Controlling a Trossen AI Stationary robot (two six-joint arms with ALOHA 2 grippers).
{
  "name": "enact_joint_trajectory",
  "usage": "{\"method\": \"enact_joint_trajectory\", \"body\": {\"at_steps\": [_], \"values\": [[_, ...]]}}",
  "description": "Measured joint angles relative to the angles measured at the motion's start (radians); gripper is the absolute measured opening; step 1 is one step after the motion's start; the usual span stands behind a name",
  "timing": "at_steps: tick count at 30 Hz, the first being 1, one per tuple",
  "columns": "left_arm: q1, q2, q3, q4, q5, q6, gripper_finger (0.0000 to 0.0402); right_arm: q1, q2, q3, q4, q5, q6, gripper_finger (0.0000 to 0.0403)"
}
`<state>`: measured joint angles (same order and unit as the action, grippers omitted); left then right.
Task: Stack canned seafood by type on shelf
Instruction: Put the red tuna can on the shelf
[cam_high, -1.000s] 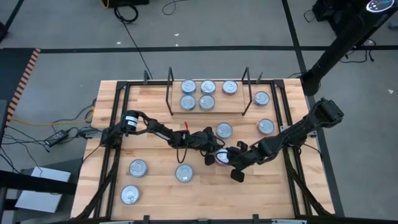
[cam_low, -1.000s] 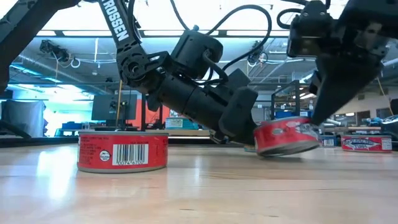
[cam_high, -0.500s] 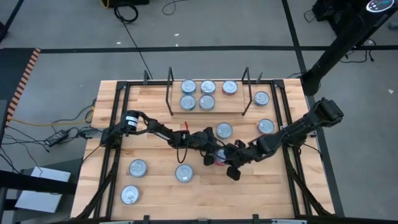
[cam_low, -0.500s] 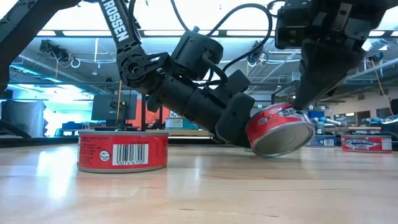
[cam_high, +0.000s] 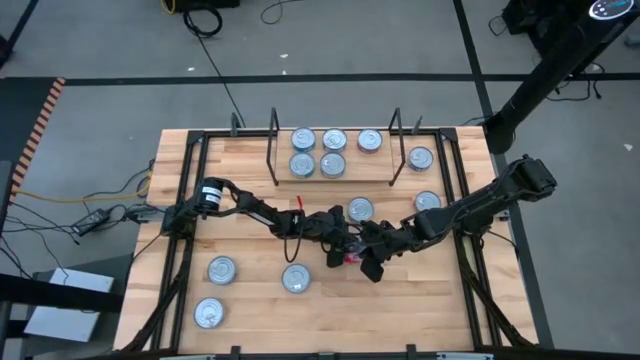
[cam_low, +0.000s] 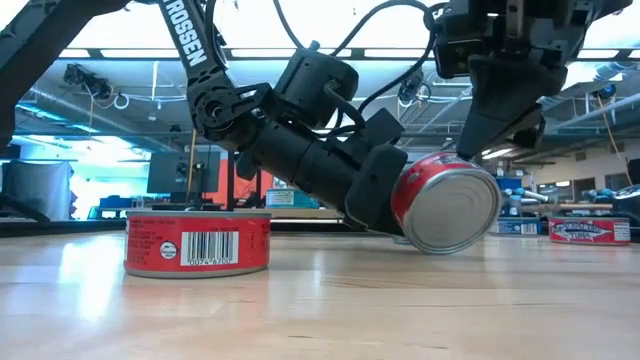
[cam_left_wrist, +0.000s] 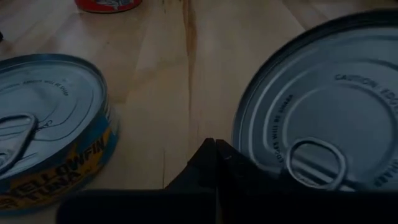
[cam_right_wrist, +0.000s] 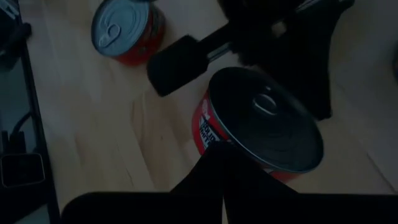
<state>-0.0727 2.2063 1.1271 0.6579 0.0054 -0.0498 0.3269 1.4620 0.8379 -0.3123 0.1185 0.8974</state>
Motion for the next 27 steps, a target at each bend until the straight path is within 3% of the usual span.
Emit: {"method": "enact_joint_trajectory", "body": {"at_steps": [16, 27], "values": [[0.051, -0.060, 0.001, -0.055, 0.017, 0.047, 0.0003, -0.064, 0.001, -0.002, -0.002, -0.006, 0.028, 0.0003], [0.047, -0.062, 0.001, -0.072, 0.095, 0.043, 0.0003, -0.093, 0.000, -0.002, 0.019, -0.026, 0.026, 0.0003]]}}
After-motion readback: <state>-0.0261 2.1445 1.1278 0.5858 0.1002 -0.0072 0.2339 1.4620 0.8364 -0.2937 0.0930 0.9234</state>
